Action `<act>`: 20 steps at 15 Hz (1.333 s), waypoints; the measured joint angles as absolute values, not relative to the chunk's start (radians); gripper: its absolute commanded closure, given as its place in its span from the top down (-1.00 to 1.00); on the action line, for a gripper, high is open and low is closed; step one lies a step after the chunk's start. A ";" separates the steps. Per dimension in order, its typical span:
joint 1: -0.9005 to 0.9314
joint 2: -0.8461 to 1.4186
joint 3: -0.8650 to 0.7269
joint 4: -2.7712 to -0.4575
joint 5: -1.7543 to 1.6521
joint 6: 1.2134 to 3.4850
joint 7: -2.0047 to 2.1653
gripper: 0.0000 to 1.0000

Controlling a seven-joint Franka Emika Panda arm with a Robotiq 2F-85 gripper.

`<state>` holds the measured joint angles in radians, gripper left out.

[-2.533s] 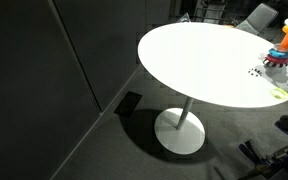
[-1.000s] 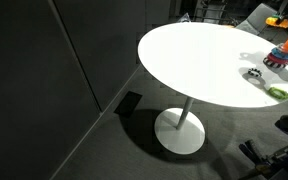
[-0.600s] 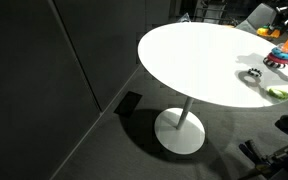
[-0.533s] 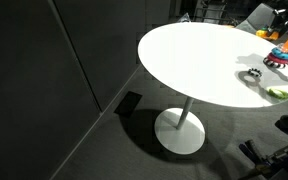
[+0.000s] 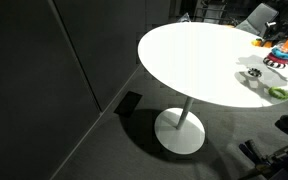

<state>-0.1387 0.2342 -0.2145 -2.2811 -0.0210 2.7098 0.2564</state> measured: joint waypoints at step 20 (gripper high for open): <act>-0.042 0.349 -0.328 -2.281 -0.026 2.870 0.323 1.00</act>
<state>-0.0418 0.3490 -0.3283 -2.2806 -0.0261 2.8701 0.3232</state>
